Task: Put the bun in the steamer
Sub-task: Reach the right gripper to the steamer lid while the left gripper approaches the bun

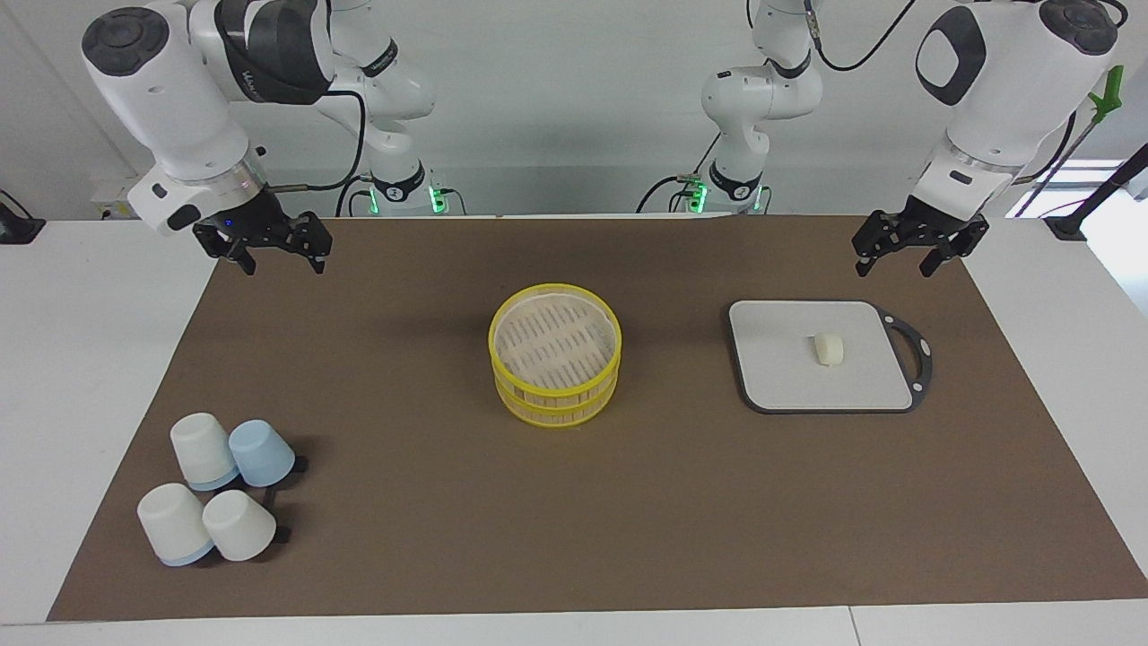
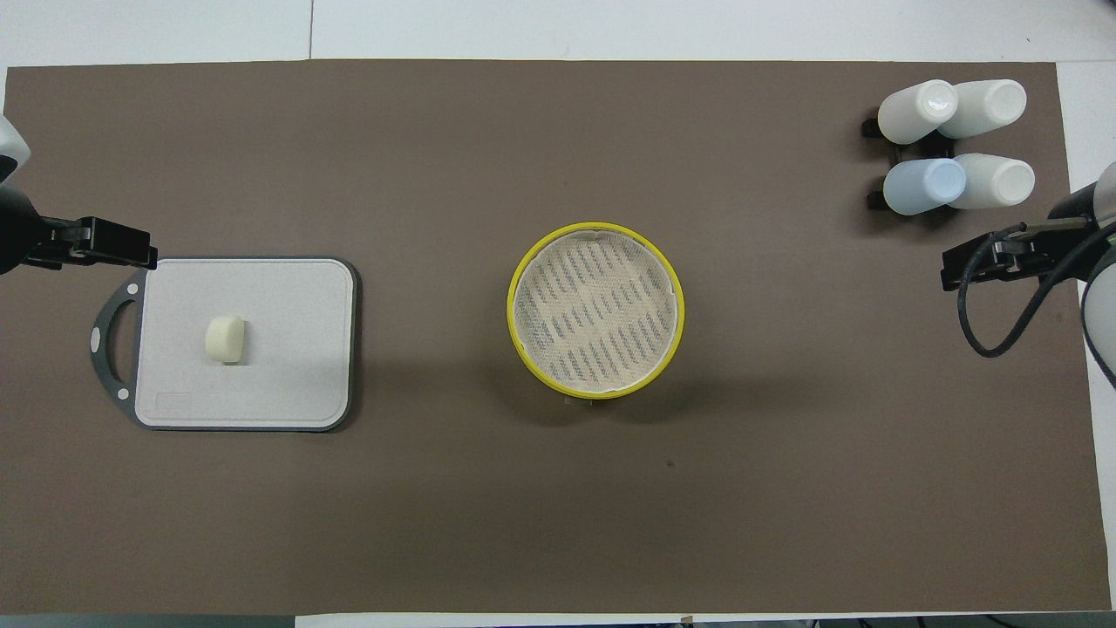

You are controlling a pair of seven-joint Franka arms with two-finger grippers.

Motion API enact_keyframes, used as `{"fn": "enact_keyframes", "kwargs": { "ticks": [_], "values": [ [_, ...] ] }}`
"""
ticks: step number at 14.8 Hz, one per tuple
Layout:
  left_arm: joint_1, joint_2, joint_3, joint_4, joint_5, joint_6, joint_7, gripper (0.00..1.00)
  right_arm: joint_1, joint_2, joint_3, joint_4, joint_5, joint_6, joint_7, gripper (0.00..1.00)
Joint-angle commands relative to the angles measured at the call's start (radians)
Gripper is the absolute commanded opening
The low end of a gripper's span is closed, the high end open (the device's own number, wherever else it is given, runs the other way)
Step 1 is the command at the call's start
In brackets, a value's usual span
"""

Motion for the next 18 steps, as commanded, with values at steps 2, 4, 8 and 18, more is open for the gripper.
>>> {"fn": "enact_keyframes", "kwargs": {
  "ticks": [2, 4, 8, 18],
  "values": [
    [-0.005, -0.012, 0.001, 0.000, 0.016, -0.016, -0.005, 1.00, -0.021, -0.015, 0.013, -0.021, -0.004, 0.019, -0.019, 1.00],
    [-0.004, -0.014, 0.003, -0.006, 0.016, -0.013, -0.007, 1.00, -0.021, -0.015, 0.013, -0.021, -0.004, 0.019, -0.019, 1.00],
    [-0.008, -0.022, 0.001, -0.015, 0.016, -0.028, -0.011, 1.00, -0.015, -0.018, 0.014, -0.023, -0.002, 0.007, -0.023, 1.00],
    [0.048, -0.045, 0.007, -0.257, 0.021, 0.169, 0.038, 1.00, 0.036, -0.021, 0.020, -0.034, 0.012, 0.025, -0.011, 1.00]
  ]
}}
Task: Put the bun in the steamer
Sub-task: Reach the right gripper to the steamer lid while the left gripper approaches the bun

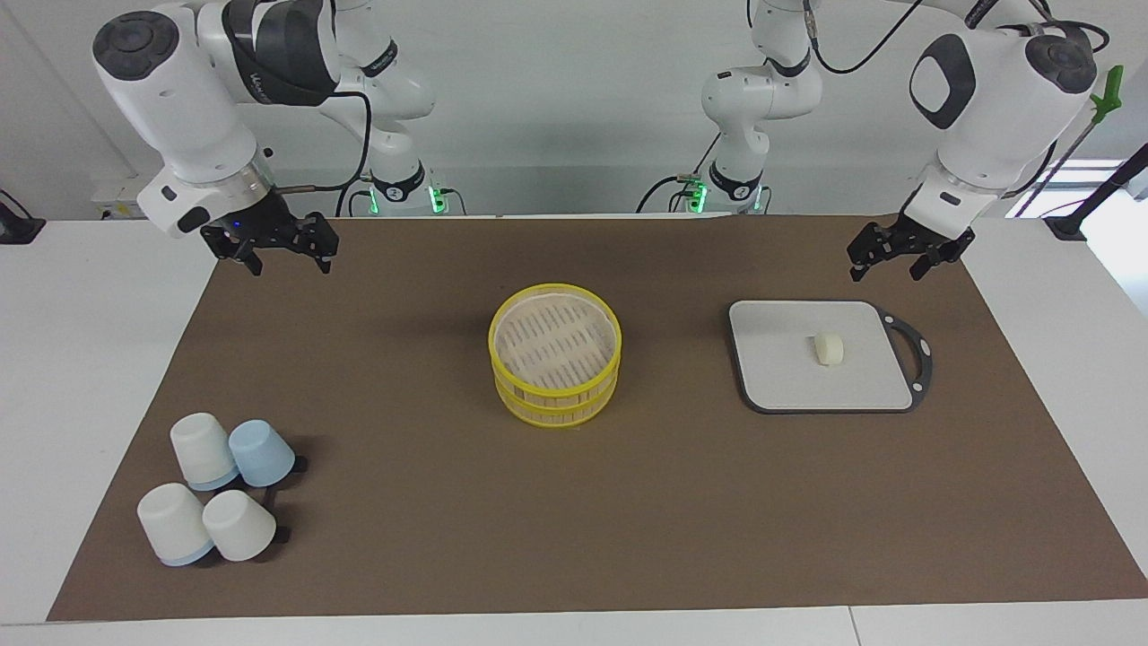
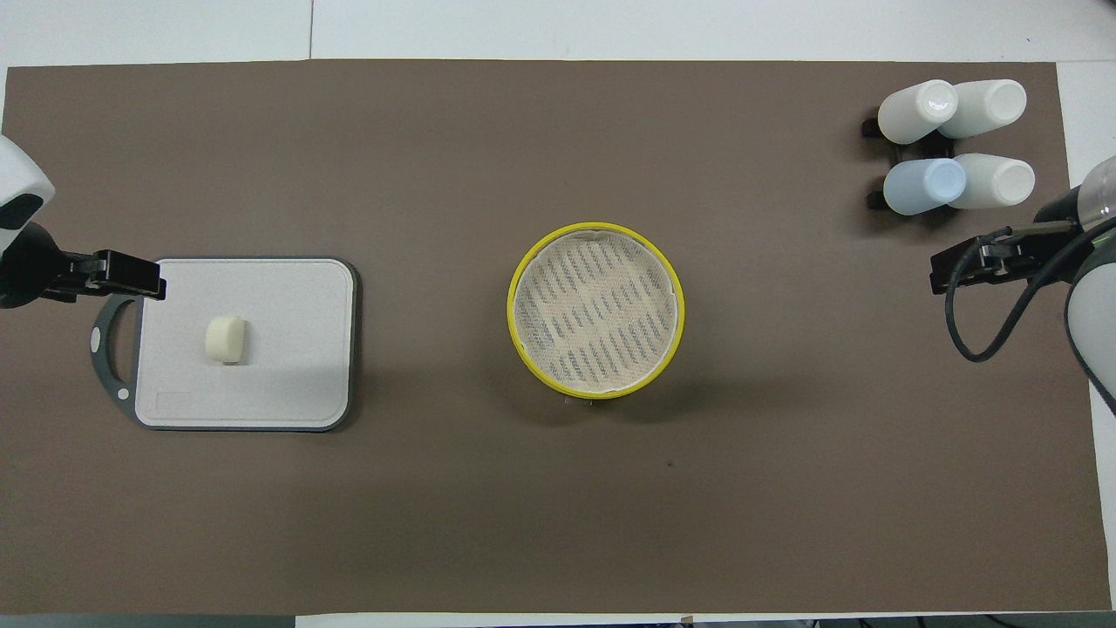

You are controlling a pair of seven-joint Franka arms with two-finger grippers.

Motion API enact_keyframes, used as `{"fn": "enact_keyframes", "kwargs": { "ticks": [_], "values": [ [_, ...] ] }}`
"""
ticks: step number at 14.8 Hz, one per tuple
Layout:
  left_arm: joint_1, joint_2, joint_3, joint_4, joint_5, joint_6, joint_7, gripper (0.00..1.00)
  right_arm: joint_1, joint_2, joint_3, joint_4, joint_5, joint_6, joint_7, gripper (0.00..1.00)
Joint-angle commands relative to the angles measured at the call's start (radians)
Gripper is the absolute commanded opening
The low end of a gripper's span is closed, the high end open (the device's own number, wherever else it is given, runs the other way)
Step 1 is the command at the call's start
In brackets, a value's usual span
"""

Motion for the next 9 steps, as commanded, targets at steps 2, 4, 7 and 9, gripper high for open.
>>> {"fn": "enact_keyframes", "kwargs": {
  "ticks": [2, 4, 7, 9],
  "values": [
    [0.035, 0.006, -0.008, -0.152, 0.021, 0.178, 0.028, 1.00, 0.072, -0.012, 0.007, -0.029, 0.010, 0.084, 0.056, 1.00],
    [0.058, 0.030, -0.008, -0.191, 0.023, 0.248, 0.053, 1.00, 0.116, 0.014, 0.008, -0.027, 0.036, 0.100, 0.119, 1.00],
    [0.079, 0.091, -0.008, -0.230, 0.021, 0.316, 0.077, 1.00, 0.202, 0.063, 0.008, -0.017, 0.042, 0.129, 0.214, 1.00],
    [0.075, 0.099, -0.009, -0.290, 0.021, 0.396, 0.060, 1.00, 0.285, 0.097, 0.006, 0.002, 0.036, 0.155, 0.315, 1.00]
  ]
}}
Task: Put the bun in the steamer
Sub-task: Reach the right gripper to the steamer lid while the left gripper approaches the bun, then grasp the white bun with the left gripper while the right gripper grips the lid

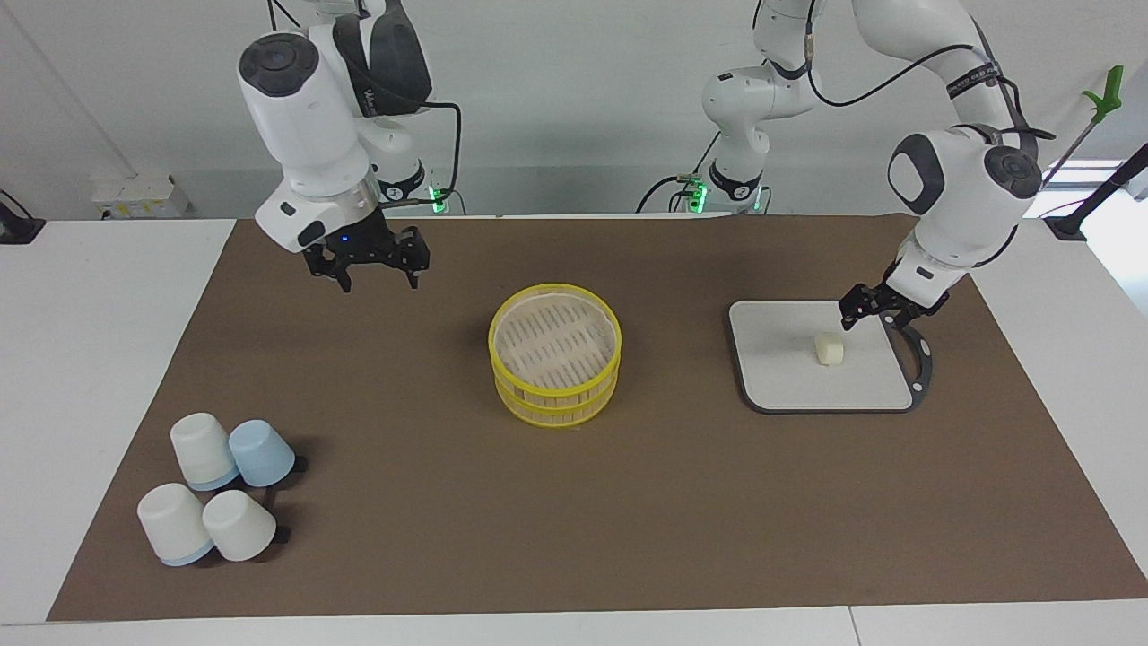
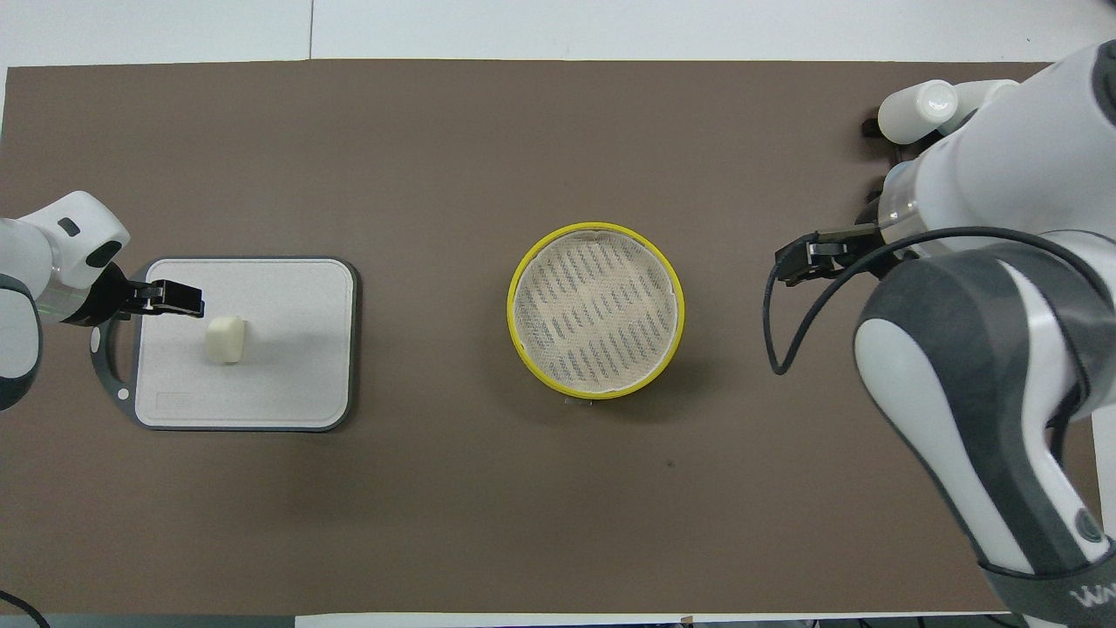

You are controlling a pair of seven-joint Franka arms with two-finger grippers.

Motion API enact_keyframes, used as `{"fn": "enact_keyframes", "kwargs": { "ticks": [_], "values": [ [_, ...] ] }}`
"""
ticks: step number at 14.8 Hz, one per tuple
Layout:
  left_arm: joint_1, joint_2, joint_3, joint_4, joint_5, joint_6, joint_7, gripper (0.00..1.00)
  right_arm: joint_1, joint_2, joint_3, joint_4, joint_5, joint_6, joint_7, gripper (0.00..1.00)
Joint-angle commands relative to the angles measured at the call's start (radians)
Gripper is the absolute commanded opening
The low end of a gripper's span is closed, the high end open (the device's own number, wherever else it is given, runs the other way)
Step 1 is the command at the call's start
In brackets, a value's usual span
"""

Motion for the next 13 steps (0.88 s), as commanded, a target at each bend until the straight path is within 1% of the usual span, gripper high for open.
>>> {"fn": "enact_keyframes", "kwargs": {
  "ticks": [1, 4, 6, 7, 8, 10, 11, 12, 13],
  "values": [
    [0.001, -0.002, -0.009, -0.088, 0.019, 0.109, -0.015, 1.00, 0.106, 0.073, -0.002, 0.054, 0.006, 0.031, 0.145, 1.00],
    [-0.008, 0.009, -0.011, -0.128, 0.019, 0.153, -0.068, 1.00, 0.209, 0.208, -0.002, 0.194, 0.009, 0.025, 0.277, 1.00],
    [-0.010, 0.018, -0.011, -0.136, 0.019, 0.160, -0.068, 1.00, 0.245, 0.291, -0.002, 0.304, 0.009, 0.017, 0.317, 0.99],
    [-0.019, 0.029, -0.009, -0.139, 0.019, 0.159, -0.069, 1.00, 0.262, 0.328, -0.002, 0.341, 0.009, 0.013, 0.335, 0.99],
    [-0.030, 0.030, -0.009, -0.140, 0.019, 0.160, -0.071, 1.00, 0.275, 0.358, -0.002, 0.355, 0.007, 0.017, 0.371, 0.99],
    [-0.031, 0.036, -0.009, -0.146, 0.019, 0.163, -0.072, 1.00, 0.334, 0.444, -0.008, 0.457, 0.006, 0.019, 0.449, 0.99],
    [-0.031, 0.042, -0.009, -0.148, 0.019, 0.165, -0.072, 1.00, 0.341, 0.470, -0.008, 0.488, 0.006, 0.022, 0.487, 0.99],
    [-0.031, 0.052, -0.009, -0.146, 0.019, 0.163, -0.072, 1.00, 0.344, 0.480, -0.005, 0.493, 0.004, 0.029, 0.509, 0.99],
    [-0.031, 0.055, -0.009, -0.146, 0.019, 0.165, -0.072, 1.00, 0.368, 0.486, -0.007, 0.493, 0.001, 0.035, 0.514, 0.99]
  ]
}}
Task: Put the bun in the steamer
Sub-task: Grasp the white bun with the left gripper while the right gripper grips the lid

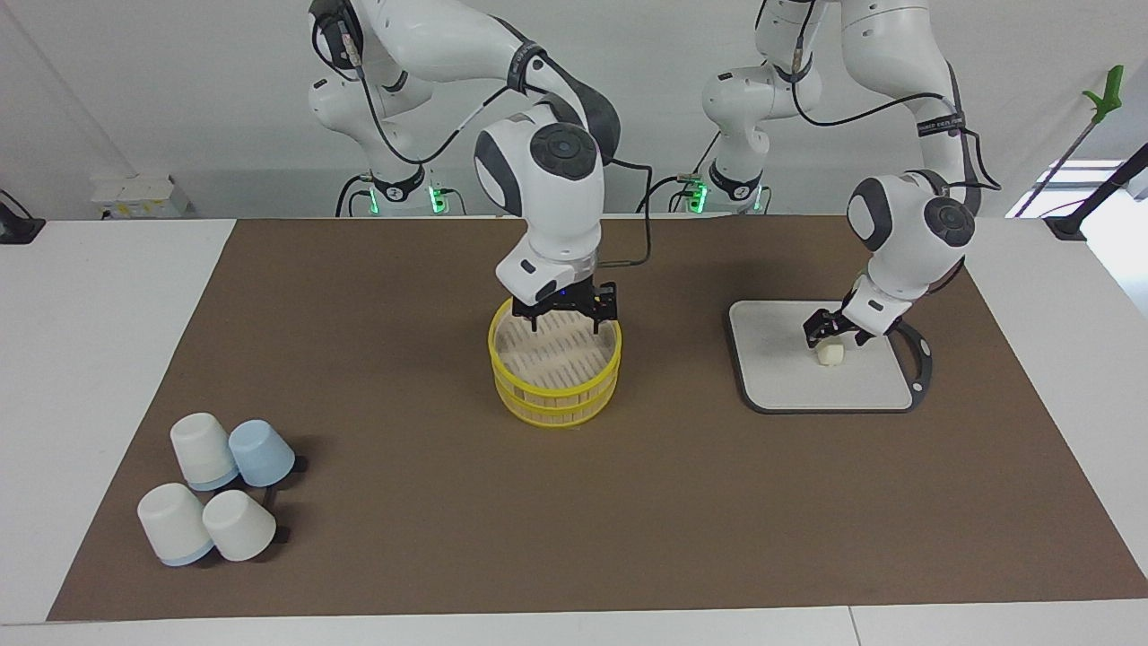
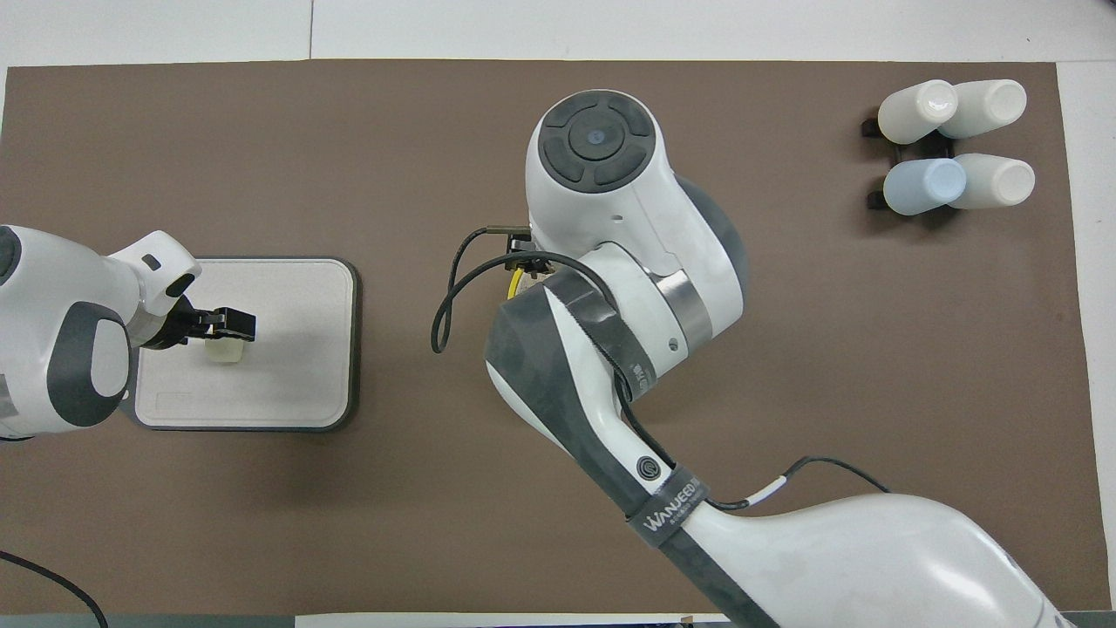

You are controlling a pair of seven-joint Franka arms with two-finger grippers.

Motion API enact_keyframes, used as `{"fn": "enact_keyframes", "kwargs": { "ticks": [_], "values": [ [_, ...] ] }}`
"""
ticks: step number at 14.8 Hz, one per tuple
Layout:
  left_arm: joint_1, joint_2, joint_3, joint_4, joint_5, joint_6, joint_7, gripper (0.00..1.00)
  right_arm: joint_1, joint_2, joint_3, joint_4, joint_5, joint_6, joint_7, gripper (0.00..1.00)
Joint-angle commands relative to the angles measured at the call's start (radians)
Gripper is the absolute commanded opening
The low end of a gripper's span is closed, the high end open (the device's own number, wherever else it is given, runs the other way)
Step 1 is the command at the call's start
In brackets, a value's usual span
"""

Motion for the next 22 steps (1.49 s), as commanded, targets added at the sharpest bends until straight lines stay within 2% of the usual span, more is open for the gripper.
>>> {"fn": "enact_keyframes", "kwargs": {
  "ticks": [1, 2, 5, 6, 10, 15, 17, 18, 21, 22],
  "values": [
    [-0.008, 0.008, 0.007, -0.018, 0.019, 0.033, -0.019, 1.00, 0.049, 0.055, -0.010, 0.075, -0.005, -0.002, 0.042, 0.99],
    [-0.007, 0.009, 0.007, -0.018, 0.019, 0.036, -0.019, 0.98, 0.069, 0.059, -0.010, 0.072, -0.010, 0.010, 0.074, 0.99],
    [-0.007, 0.009, 0.007, -0.018, 0.019, 0.035, -0.019, 0.83, 0.095, 0.076, -0.009, 0.071, -0.013, 0.039, 0.122, 0.99],
    [-0.007, 0.009, 0.007, -0.018, 0.019, 0.035, -0.019, 0.81, 0.098, 0.078, -0.007, 0.066, -0.010, 0.063, 0.125, 0.99],
    [-0.007, 0.009, 0.007, -0.019, 0.019, 0.035, -0.019, 0.81, 0.102, 0.065, -0.007, -0.010, -0.015, 0.146, 0.125, 0.98],
    [-0.007, 0.008, 0.007, -0.025, 0.019, 0.036, -0.018, 0.80, 0.108, 0.061, -0.007, -0.058, -0.030, 0.172, 0.125, 0.96],
    [-0.005, 0.008, 0.008, -0.025, 0.019, 0.036, -0.016, 0.76, 0.109, 0.056, -0.006, -0.064, -0.028, 0.174, 0.125, 0.86],
    [-0.007, 0.008, 0.008, -0.025, 0.019, 0.036, -0.016, 0.73, 0.109, 0.055, -0.006, -0.070, -0.025, 0.174, 0.125, 0.74],
    [-0.005, 0.008, 0.008, -0.024, 0.019, 0.036, -0.013, 0.57, 0.129, 0.056, -0.006, -0.079, -0.022, 0.174, 0.133, 0.33],
    [-0.005, 0.009, 0.008, -0.024, 0.019, 0.036, -0.015, 0.51, 0.131, 0.056, -0.004, -0.089, -0.025, 0.173, 0.133, 0.07]
  ]
}}
